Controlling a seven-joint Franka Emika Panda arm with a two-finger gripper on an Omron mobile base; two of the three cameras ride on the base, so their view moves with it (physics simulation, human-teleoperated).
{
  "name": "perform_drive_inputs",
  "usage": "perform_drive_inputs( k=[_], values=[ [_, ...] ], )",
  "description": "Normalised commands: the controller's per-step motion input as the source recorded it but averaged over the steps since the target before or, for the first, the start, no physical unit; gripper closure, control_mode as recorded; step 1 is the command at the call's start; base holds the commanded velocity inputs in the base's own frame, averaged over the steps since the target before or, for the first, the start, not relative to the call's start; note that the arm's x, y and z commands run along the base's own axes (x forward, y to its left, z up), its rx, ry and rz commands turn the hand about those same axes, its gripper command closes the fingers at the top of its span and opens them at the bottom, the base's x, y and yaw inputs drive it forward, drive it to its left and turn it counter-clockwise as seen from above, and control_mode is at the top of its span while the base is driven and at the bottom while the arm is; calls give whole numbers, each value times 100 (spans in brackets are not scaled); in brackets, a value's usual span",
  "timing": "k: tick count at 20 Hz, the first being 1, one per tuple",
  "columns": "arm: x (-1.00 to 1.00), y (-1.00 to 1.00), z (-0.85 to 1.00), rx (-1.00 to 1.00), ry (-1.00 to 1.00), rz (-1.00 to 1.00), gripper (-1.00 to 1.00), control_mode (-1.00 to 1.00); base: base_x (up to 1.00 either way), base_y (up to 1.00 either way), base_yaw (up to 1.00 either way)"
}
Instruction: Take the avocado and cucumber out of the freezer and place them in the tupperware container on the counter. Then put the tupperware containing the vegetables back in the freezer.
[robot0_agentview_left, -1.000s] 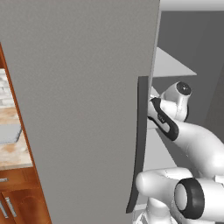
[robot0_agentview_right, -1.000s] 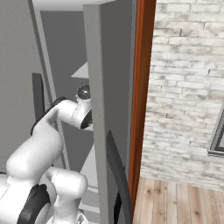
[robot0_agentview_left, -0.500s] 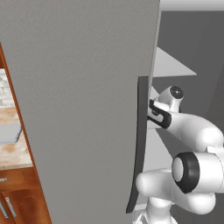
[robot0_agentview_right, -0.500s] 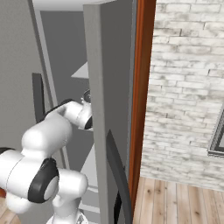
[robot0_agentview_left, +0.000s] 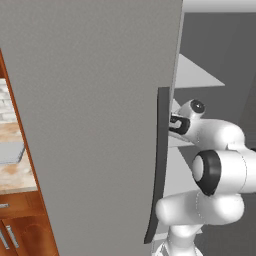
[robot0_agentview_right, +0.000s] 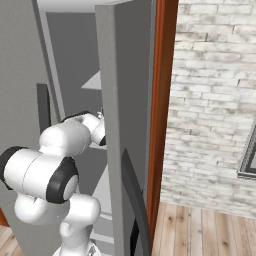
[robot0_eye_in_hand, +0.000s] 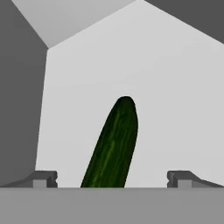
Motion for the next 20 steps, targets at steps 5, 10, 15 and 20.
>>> perform_drive_inputs(
  k=[5,10,15,20],
  values=[
    [23,0,-23,0,1,0,-100,-100,0,0,0],
    [21,0,-25,0,2,0,-100,-100,0,0,0],
    [18,0,-26,0,1,0,-100,-100,0,0,0],
    [1,14,-42,0,3,0,-100,-100,0,0,0]
  ],
)
